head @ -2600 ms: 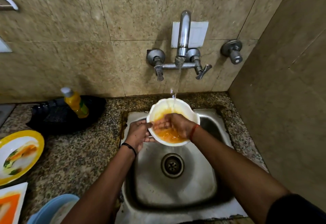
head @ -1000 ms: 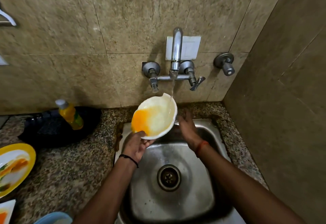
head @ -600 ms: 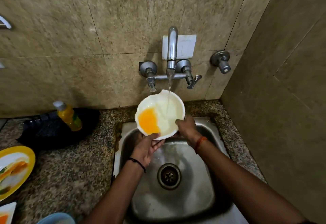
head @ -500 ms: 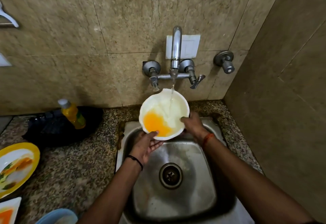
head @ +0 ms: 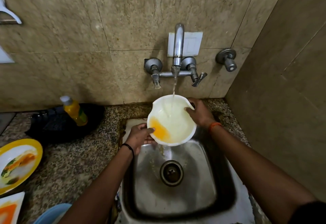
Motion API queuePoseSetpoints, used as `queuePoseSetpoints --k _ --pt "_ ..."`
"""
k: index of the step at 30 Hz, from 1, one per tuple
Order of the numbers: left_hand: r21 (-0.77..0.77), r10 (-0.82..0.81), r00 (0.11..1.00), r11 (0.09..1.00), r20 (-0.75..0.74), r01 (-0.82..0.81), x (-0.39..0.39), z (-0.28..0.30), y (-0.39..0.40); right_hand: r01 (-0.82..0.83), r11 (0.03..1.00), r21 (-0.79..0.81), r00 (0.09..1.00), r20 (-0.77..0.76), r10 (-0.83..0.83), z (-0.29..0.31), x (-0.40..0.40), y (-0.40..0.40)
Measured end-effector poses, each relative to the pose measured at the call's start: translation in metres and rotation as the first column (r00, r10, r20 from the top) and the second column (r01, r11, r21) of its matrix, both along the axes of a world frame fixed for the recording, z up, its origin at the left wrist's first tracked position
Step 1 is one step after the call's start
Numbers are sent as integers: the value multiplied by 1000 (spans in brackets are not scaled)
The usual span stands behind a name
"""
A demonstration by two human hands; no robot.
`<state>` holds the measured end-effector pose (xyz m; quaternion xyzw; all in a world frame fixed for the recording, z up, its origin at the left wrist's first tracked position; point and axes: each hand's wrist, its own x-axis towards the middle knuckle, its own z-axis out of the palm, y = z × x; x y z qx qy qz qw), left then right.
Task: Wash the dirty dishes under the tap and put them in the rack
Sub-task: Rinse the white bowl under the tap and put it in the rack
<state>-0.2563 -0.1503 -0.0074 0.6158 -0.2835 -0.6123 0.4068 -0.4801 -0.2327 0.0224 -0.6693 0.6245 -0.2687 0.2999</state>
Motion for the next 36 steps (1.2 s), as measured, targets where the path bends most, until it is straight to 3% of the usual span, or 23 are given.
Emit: queuePoseSetpoints --k 4,8,10,12,13,15,17,19,22,24,27,30,32,36 --pt "2 30 992 1000 121 -30 0 17 -3 47 988 149 997 48 -55 -16 2 4" --pt "-73 47 931 997 361 -22 2 36 -9 27 925 379 990 119 -78 -37 8 14" --pt "-143 24 814 987 581 72 4 45 -11 -26 865 501 975 205 -89 -44 14 25" --pt "-169 0 603 960 798 223 7 51 -10 -63 829 556 951 286 -120 -50 19 34" --pt "-173 3 513 943 858 283 8 50 -9 -59 829 556 939 312 -142 -51 21 38" --pt "-202 37 436 919 899 338 11 46 -6 -25 862 507 919 350 -179 -51 23 40" --pt "-235 60 468 916 882 325 18 37 -3 32 901 433 900 380 -215 -51 20 37" --pt "-253 58 599 936 799 246 23 21 -1 88 935 343 890 394 -229 -45 16 34" --pt "-189 89 840 982 536 17 23 0 4 101 979 179 917 364 -161 -29 11 32" --pt "-77 130 940 991 315 -111 18 -12 7 50 990 134 932 350 -95 -16 9 30" --pt "40 90 987 995 137 -96 7 -18 12 8 997 82 989 144 -20 0 9 22" --pt "72 67 995 995 72 -72 2 -9 11 70 993 93 996 -56 -65 8 6 15" --pt "69 40 993 996 112 -48 2 3 7 133 975 178 991 -38 -129 3 2 13" --pt "-15 5 941 1000 338 0 8 24 -5 140 921 365 983 61 -173 -22 -3 21"
